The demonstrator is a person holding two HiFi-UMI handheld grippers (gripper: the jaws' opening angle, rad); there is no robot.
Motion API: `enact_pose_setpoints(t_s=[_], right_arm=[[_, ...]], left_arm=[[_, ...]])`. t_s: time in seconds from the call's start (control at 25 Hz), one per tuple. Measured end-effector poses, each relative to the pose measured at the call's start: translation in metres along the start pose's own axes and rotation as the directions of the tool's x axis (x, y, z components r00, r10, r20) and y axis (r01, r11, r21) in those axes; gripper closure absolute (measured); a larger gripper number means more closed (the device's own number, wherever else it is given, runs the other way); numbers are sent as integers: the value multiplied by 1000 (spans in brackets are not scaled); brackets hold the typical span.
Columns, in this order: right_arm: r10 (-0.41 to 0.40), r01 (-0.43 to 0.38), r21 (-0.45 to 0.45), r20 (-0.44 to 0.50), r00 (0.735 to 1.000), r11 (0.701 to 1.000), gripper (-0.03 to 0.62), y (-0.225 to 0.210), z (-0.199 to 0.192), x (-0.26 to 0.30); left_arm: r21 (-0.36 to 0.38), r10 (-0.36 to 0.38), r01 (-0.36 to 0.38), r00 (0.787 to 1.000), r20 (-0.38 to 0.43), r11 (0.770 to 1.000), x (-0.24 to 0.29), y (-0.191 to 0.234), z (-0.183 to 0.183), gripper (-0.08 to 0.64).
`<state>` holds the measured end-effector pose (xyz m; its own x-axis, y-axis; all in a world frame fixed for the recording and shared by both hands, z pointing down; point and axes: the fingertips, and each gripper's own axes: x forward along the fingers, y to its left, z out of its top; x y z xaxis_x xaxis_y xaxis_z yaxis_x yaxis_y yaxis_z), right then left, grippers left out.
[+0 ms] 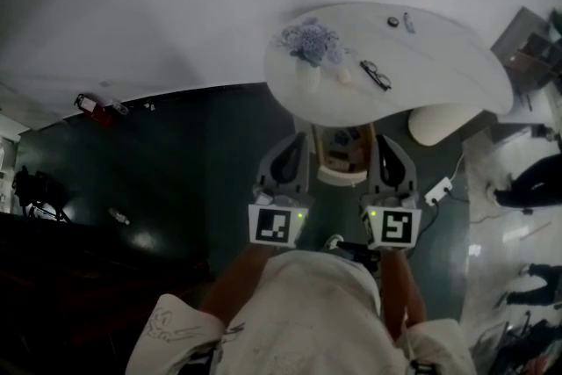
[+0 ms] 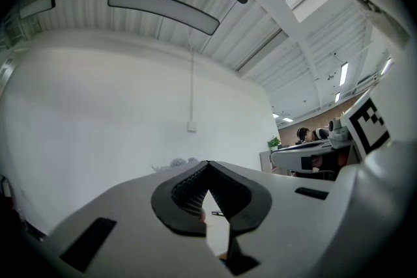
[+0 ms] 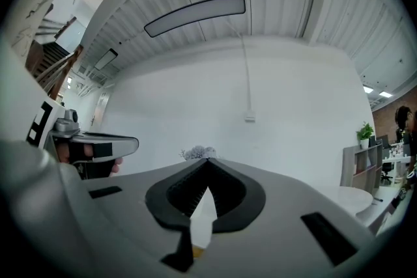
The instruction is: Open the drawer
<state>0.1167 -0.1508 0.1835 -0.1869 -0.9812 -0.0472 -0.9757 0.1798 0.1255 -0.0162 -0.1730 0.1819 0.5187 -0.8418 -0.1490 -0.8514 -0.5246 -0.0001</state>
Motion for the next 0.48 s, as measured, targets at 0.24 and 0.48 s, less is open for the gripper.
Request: enact_pose_setpoints(t_s=[0.24, 0.48], right_arm=[[-4, 4, -1, -10, 1000, 1000, 588, 2, 2, 2], [-7, 7, -8, -5, 1000, 1000, 588, 4, 3, 3]], left_arm=[[-3, -1, 1, 1000, -6, 1000, -2, 2, -1, 565], [-5, 4, -4, 1000, -11, 1000, -4, 6, -4, 565]])
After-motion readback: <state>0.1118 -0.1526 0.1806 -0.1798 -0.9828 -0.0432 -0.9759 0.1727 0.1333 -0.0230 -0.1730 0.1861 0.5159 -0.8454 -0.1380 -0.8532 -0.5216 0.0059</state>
